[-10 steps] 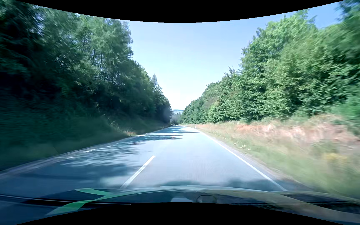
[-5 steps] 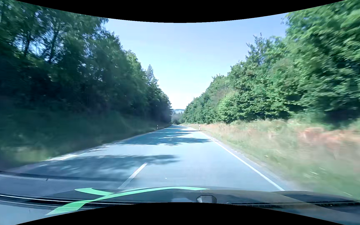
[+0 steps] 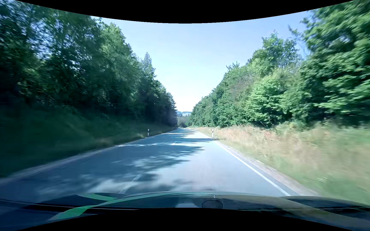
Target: Follow the waypoints while adhering to traffic rules and regulations
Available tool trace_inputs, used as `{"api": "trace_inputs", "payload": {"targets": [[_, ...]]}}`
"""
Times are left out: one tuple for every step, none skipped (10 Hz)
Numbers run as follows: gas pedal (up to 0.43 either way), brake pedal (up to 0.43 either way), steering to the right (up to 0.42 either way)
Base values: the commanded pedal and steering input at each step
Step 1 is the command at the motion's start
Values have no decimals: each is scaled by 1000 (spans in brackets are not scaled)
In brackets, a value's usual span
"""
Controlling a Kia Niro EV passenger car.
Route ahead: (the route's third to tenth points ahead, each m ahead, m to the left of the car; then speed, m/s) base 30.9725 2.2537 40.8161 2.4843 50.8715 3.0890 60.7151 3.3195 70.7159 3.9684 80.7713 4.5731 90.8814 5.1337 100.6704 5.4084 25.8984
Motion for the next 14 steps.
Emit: {"api": "trace_inputs", "payload": {"targets": [[169,0,-7],[169,0,-8],[150,0,-8],[150,0,-8],[150,0,-6],[157,0,-6],[177,0,-6],[209,0,-6],[220,0,-6],[228,0,-6],[228,0,-6],[228,0,-6],[209,0,-6],[189,0,-6]]}}
